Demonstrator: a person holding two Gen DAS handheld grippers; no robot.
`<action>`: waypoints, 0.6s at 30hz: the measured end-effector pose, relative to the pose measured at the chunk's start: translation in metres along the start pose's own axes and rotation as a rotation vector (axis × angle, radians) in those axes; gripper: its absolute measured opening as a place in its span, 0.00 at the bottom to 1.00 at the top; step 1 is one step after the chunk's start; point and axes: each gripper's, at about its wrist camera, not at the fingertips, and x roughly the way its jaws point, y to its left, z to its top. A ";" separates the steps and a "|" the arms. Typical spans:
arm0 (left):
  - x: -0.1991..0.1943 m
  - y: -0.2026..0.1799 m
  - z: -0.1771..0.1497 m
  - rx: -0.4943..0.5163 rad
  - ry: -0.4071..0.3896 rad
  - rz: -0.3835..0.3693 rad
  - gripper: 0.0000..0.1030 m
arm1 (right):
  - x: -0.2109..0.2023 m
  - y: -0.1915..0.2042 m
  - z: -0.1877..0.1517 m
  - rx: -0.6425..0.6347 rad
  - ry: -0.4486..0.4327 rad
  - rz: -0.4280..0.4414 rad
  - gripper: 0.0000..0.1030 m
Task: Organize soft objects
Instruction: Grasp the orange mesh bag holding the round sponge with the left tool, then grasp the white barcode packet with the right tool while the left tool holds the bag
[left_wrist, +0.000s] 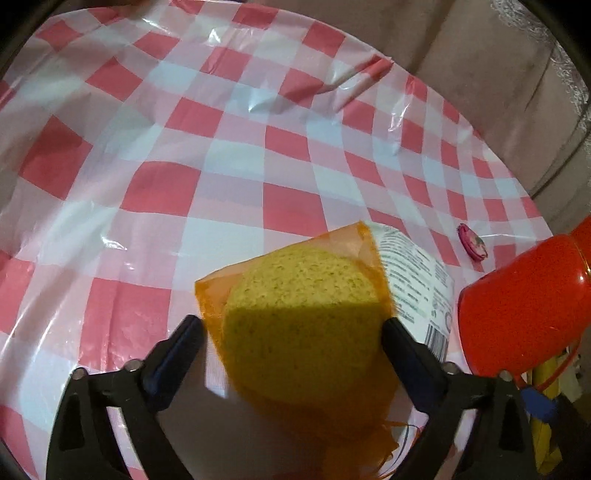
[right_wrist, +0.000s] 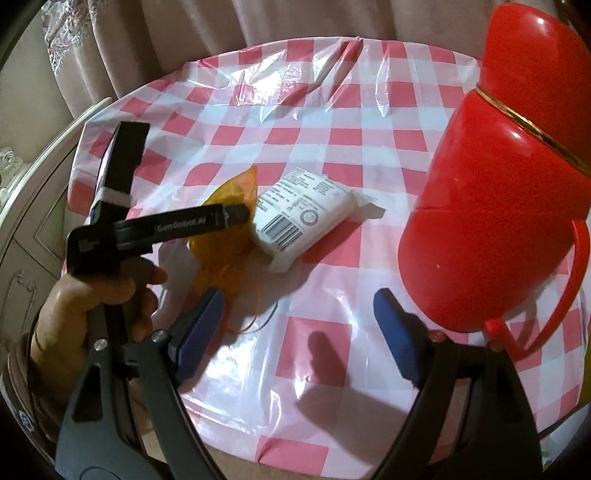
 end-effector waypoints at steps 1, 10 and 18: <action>-0.002 0.003 0.000 -0.006 0.006 -0.023 0.79 | 0.002 0.000 0.002 -0.001 0.000 -0.001 0.83; -0.023 0.009 -0.017 0.017 -0.013 0.067 0.79 | 0.023 0.012 0.025 0.015 0.012 0.016 0.85; -0.066 0.028 -0.046 -0.052 -0.096 0.141 0.79 | 0.062 0.017 0.049 0.143 0.052 -0.002 0.86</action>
